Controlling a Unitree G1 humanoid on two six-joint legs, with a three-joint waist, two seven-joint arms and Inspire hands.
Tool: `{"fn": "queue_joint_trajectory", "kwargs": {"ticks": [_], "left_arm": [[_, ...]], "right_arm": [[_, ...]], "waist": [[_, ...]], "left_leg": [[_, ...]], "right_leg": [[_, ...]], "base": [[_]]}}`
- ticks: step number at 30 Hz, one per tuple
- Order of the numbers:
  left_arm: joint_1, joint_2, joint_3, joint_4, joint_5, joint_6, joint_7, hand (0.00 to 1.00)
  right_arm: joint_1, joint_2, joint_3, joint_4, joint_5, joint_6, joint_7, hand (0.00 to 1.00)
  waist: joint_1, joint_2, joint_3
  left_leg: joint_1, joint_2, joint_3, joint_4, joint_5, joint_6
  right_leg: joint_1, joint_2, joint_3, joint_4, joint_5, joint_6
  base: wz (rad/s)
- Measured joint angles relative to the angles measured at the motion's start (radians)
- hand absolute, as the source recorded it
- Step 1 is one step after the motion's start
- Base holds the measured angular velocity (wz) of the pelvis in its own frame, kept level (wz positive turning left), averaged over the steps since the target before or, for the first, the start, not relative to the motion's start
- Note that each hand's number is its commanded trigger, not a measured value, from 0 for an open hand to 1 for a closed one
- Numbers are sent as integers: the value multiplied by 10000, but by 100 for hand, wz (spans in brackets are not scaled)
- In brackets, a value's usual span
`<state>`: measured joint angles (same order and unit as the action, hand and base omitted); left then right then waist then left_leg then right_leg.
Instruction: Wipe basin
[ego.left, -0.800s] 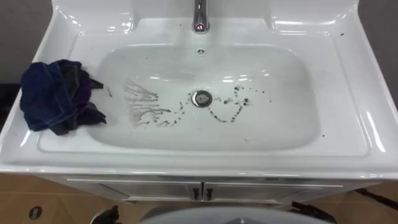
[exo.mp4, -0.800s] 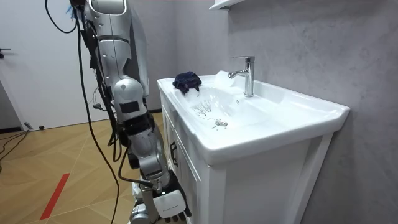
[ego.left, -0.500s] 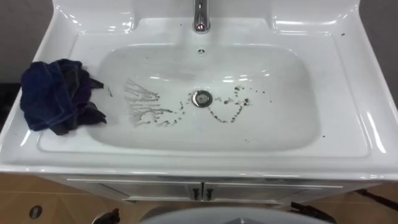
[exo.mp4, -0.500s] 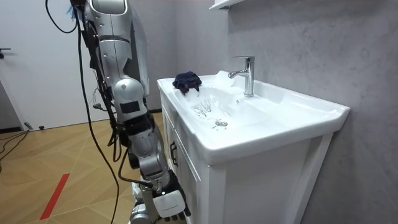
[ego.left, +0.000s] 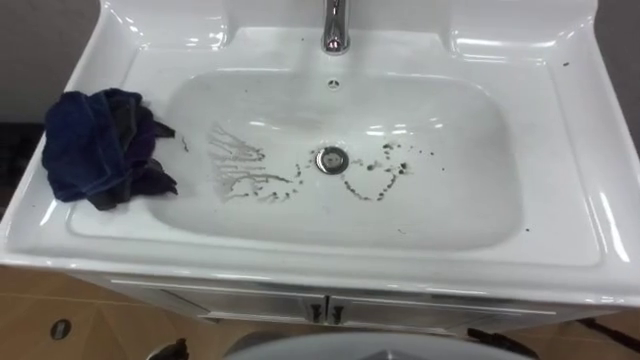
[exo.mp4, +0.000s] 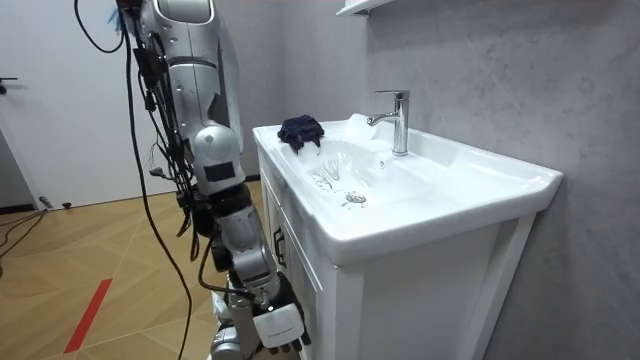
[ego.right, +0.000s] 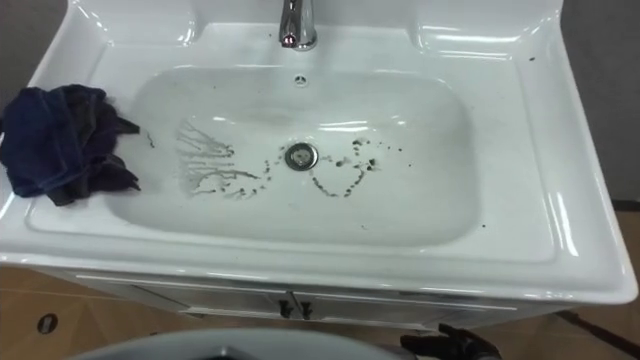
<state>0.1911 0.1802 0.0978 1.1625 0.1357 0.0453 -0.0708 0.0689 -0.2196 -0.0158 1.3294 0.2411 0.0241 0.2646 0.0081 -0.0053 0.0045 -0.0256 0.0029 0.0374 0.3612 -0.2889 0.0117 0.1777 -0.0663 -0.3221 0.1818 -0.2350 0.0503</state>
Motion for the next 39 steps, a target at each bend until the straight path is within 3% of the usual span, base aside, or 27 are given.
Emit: {"fn": "queue_joint_trajectory", "kwargs": {"ticks": [4,10,12,15,18,21,22,24,28,33,39], "left_arm": [[127,-5,584,48,-1034,-1,410,0],[264,-9,2468,-29,-2492,-37,1455,0],[356,109,3150,-652,-2644,-68,2074,0],[517,377,3459,-1503,-3099,-153,2920,0],[538,514,4042,-2399,-3417,-715,4139,0],[427,698,4337,-3347,-3413,-841,4966,0],[429,704,4453,-3697,-3414,-879,5135,0],[396,805,4538,-4784,-3407,-1247,5914,0],[171,993,4540,-5885,-3406,-1746,6614,0],[-286,1126,4523,-7790,-3098,-1870,7379,0],[-646,1249,4462,-8919,-1832,-2000,7737,0]], "right_arm": [[36,-1,36,-47,121,143,2,0],[113,-177,-180,-19,-257,202,-70,0],[182,-241,-279,-25,-272,210,-218,0],[211,-331,-283,-20,-294,236,-295,0],[301,-558,-484,-24,-561,282,-447,0],[350,-626,-485,-23,-718,273,-619,0],[351,-614,-485,-23,-767,273,-649,0],[344,-606,-484,-25,-929,196,-688,0],[558,-585,-490,-120,-1015,6,-736,0],[699,-574,-797,-180,-1363,-100,-759,0],[757,-579,-835,-191,-1700,-110,-776,0]], "waist": [[38,36,-11],[437,196,-6],[647,271,-18],[844,298,3],[1049,453,7],[1102,594,-29],[1107,537,-14],[1118,537,-58],[1105,600,-95],[1056,630,-93],[964,724,-66]], "left_leg": [[9,-20,-199,58,-2,-1],[29,-116,-433,7,63,-12],[12,-168,-471,-5,106,-1],[0,-196,-496,-13,147,0],[-4,-255,-522,-46,169,19],[0,-282,-534,-89,198,32],[-1,-289,-540,-111,211,32],[0,-315,-559,-267,293,34],[55,-316,-555,-328,300,39],[183,-311,-546,-441,301,40],[336,-305,-413,-563,303,44]], "right_leg": [[129,-2,-355,2,0,1],[282,-19,-495,-164,-7,-4],[307,-35,-553,-276,-12,-3],[300,-44,-632,-291,-12,-3],[299,-86,-644,-311,-24,10],[278,-111,-668,-309,-32,17],[263,-117,-669,-305,-32,17],[153,-152,-631,-260,-31,18],[129,-172,-624,-133,-28,20],[148,-179,-524,-117,-27,21],[166,-189,-351,-130,-27,21]], "base": [[15],[7],[11],[9],[0],[0],[0],[-2],[-1],[-4],[-9]]}}
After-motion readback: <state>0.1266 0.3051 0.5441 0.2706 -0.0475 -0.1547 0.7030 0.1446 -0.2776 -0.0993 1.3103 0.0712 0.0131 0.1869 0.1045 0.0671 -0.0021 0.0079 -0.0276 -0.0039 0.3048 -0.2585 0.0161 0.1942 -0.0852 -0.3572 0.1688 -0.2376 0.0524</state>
